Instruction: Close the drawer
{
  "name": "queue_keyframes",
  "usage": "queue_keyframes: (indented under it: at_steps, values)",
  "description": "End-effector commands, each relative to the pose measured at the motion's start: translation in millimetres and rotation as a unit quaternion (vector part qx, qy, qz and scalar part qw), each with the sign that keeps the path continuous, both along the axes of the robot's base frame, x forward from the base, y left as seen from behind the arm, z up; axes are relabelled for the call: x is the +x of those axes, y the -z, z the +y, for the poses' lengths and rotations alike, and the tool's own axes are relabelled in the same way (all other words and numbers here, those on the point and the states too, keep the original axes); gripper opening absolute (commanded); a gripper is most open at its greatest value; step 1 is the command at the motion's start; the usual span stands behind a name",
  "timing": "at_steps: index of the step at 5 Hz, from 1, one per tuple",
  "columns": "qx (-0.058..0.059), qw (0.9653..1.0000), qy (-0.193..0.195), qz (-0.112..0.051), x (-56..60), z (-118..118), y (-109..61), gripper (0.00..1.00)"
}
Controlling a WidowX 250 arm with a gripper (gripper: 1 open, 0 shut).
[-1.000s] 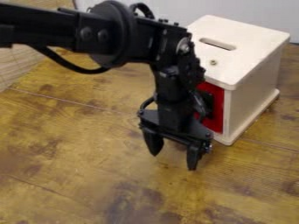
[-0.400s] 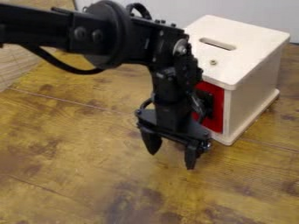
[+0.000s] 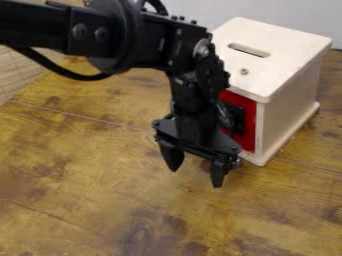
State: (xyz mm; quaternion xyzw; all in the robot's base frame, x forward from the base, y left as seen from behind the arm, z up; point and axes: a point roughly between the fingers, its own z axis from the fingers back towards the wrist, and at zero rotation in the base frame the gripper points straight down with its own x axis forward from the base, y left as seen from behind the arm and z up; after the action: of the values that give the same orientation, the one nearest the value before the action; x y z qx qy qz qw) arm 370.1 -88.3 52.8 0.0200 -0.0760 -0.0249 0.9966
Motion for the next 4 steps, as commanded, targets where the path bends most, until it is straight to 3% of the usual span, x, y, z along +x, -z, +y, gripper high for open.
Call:
queue_keyframes:
  at_steps: [1,4]
  values:
    - [-0.007,0.9987,-0.004,-0.05,4.3,0.1,-30.4,1.0]
    - [-0.006,0.9981,-0.016,-0.059,5.3,2.7,-25.1,1.0]
